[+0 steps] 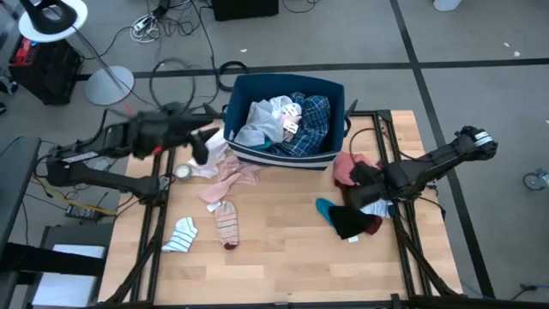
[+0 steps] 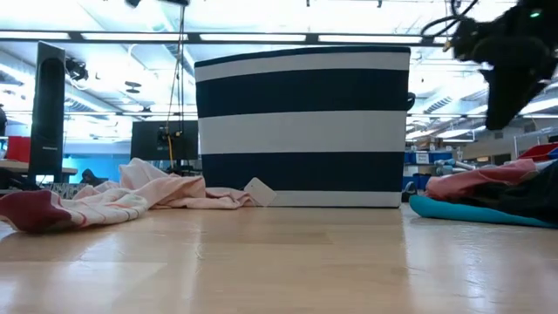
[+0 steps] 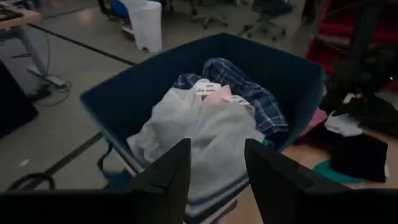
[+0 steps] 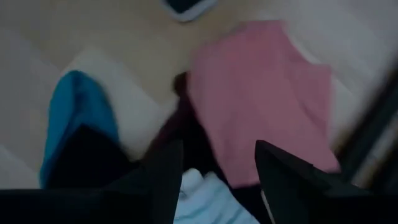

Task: Sort clothes
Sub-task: Put the pink boxer into the blue bin

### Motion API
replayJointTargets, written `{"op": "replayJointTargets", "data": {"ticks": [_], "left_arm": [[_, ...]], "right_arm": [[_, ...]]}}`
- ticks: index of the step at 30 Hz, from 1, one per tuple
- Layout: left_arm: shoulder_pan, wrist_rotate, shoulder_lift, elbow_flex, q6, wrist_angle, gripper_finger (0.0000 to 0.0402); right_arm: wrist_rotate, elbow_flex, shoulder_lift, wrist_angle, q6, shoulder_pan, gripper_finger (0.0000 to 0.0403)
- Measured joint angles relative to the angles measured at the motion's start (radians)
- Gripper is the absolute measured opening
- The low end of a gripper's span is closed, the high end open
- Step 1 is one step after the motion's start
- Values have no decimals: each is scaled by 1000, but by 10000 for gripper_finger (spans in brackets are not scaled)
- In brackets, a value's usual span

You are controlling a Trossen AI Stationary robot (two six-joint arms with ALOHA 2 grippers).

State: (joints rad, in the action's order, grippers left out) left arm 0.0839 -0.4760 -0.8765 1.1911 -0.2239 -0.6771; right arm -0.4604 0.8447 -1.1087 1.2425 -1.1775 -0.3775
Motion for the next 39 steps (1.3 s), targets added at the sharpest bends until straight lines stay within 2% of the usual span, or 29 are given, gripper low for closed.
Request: {"op": "replayJointTargets", "data": {"ticks": [5,8,11,14,20,23,30,32,35,38,39], "left_arm": [[-113,-43,170,-260,-125,118,156],[-160,-69,232,-383,-179,147,156],[-205,-97,262,-471,-225,182,156],[-243,-117,264,-543,-261,216,156],[-312,-157,262,-642,-341,289,156],[-340,-163,262,-676,-360,347,156],[-388,-199,262,-756,-354,522,156],[-402,-215,260,-780,-353,560,156],[-425,-254,253,-815,-361,595,156],[-448,-291,249,-854,-381,614,156],[-458,-309,249,-867,-398,614,156]], "right_arm": [[-62,1,31,95,-240,-113,199],[-94,1,32,78,-277,-153,199],[-113,1,32,43,-244,-148,199],[-113,-6,32,21,-173,-114,199],[-81,-86,31,-10,-136,3,199],[-73,-156,31,-107,-80,66,202],[-64,-369,31,-471,100,221,216],[-62,-421,31,-539,103,266,211],[-62,-457,31,-575,107,301,160],[-58,-427,33,-548,149,293,48],[-52,-401,38,-524,166,286,26]]}}
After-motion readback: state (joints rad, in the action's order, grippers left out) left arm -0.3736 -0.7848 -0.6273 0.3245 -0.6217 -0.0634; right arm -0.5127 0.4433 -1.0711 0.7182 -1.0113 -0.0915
